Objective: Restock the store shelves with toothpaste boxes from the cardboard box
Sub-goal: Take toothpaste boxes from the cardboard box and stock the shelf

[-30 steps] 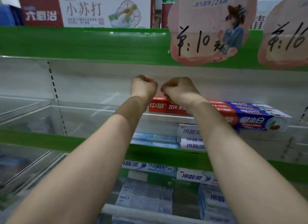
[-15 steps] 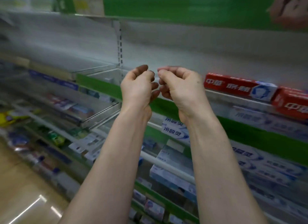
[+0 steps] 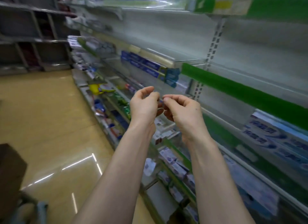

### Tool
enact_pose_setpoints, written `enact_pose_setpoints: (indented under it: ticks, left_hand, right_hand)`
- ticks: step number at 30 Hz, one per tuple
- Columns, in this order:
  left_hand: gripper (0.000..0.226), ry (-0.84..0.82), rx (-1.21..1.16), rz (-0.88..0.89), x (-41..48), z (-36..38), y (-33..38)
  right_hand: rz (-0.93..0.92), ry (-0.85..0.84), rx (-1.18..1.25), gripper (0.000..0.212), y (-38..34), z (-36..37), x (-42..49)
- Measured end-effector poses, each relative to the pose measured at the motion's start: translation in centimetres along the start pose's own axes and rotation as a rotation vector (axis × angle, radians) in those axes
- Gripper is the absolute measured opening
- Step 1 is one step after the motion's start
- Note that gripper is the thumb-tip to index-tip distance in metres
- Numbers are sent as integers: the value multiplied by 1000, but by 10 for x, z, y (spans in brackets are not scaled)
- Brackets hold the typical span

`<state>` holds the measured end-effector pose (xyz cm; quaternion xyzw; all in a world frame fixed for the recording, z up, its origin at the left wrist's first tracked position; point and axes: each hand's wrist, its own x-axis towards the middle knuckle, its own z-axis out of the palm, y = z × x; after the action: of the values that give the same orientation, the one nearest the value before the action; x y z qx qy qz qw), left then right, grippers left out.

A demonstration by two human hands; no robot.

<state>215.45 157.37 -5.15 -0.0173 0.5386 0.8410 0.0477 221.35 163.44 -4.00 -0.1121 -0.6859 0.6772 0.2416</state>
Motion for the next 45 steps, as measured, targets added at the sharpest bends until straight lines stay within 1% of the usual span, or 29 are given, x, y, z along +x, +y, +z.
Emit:
enact_pose_setpoints:
  ticks: [4,11,16,19,23,27,30,34,40,45]
  left_hand:
    - [18,112,-17,13,3,-86,28]
    - [18,241,-48,41,-9,-218,80]
    - [19,391,-52,73,-21,-311,117]
    - [19,515,-47,87,-24,-366,131]
    - [20,672,-78,107,-21,-434,143]
    - [22,787,-100,114,-13,-484,153]
    - [22,858,-87,110,4,-519,159]
    - [20,949,-83,82,38,-557,161]
    - [17,1035,-96,-26,102,-605,145]
    - [14,1049,-128,-163,133,-646,114]
  right_hand:
    - [47,-111,18,18,6,78,-31]
    - [65,-284,8,18,16,201,-85]
    - [90,-478,-8,13,20,287,-114]
    - [113,-584,-35,9,24,334,-131]
    - [164,-730,-16,12,30,396,-150]
    - [219,-851,19,9,38,451,-157]
    - [263,-913,54,12,48,492,-152]
    - [274,-985,4,15,70,542,-131]
    - [369,-1002,-128,12,122,610,-88]
    - [449,-1002,-248,15,175,645,-75]
